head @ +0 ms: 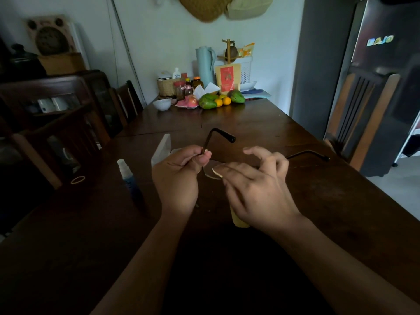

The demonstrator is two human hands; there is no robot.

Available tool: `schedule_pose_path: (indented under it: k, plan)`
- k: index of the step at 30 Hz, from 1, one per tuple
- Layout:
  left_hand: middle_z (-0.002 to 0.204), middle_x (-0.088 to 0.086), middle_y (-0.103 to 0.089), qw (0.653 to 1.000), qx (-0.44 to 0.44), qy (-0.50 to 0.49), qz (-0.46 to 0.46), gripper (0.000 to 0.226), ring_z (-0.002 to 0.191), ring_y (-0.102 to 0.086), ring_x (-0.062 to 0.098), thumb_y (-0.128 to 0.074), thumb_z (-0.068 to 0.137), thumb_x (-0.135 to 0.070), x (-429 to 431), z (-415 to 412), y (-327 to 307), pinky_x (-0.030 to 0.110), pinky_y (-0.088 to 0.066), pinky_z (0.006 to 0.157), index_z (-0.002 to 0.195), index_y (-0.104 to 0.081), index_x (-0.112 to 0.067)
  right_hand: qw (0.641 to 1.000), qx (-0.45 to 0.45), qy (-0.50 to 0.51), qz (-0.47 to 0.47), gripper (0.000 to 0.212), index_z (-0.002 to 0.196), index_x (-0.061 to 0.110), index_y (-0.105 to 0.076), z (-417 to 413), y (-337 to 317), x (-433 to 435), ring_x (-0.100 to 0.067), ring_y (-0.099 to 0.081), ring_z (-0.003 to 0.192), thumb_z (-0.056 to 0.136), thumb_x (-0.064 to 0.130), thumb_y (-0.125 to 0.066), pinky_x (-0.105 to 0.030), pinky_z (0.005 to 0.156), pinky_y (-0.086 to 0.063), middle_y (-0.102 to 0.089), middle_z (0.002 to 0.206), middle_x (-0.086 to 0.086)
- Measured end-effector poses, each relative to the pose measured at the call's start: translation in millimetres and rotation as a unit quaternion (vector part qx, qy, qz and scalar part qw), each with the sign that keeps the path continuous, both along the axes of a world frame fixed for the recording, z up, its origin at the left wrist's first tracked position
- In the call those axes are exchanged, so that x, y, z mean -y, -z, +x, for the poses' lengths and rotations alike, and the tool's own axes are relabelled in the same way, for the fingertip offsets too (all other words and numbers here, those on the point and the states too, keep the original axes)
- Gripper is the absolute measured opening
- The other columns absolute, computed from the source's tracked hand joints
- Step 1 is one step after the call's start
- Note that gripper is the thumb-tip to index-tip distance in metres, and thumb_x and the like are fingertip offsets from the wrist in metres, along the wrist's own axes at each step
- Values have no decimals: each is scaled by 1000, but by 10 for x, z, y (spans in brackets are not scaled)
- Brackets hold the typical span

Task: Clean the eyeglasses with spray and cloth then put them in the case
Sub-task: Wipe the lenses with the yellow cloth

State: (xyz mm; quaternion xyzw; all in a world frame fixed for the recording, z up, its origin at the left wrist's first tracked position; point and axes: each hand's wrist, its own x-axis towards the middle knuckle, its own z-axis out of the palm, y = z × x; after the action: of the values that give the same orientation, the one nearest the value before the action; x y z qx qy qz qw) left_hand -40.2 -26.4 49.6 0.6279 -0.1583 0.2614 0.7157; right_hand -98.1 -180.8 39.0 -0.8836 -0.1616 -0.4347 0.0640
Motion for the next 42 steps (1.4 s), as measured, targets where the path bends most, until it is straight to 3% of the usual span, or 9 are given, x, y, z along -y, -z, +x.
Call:
schedule_pose_path:
  k: [3,8,14,17,24,33,42]
  plan:
    - [77,1,-76,1000,-5,17,-20,24,76,-70,17,-73,79,4,18,2,0,34,-57,74,79,-78,-19,1000,2,-9,-7,32,122,26,-69,-7,12,-64,-24,-37,129,93,35,-57,-46,91,-29,-68,123,12]
    - [84,8,-77,999,-33,12,-20,12,80,-72,15,-73,79,4,42,-3,7,31,-57,76,87,-76,-5,1000,13,-7,5,35,127,25,-66,27,11,-137,-24,-36,130,94,32,-58,-45,91,-28,-66,127,11]
    - [79,-1,-77,1000,-10,-11,0,18,80,-73,18,-74,79,2,7,-3,1,34,-59,77,85,-76,-15,998,14,49,-21,33,122,29,-67,25,17,-71,-26,-36,129,93,37,-56,-45,90,-26,-66,123,12]
    - [79,-1,-77,1000,-9,-10,-9,14,78,-73,14,-75,79,4,18,-4,-3,31,-59,77,88,-76,-7,997,10,74,-26,31,118,26,-70,34,36,-70,-28,-34,128,91,36,-57,-44,88,-24,-67,119,9]
    - [79,2,-77,1000,-24,-3,-20,15,80,-73,16,-73,78,6,44,-23,-22,32,-58,78,85,-76,-7,999,-38,8,-1,42,134,24,-59,36,38,-140,-25,-31,130,94,35,-53,-45,91,-26,-58,133,6]
    - [78,-7,-77,1000,-1,-27,17,22,78,-73,11,-73,80,3,32,-36,-24,26,-57,75,83,-76,-19,999,11,27,-22,36,129,25,-63,27,11,-101,-24,-35,131,95,30,-52,-44,89,-25,-68,122,9]
    - [83,4,-78,1000,-1,-28,4,18,84,-74,22,-74,80,2,7,-12,-2,36,-59,80,87,-77,-13,997,17,55,-54,33,126,27,-64,19,-14,-50,-21,-36,132,95,35,-55,-46,92,-25,-70,119,11]
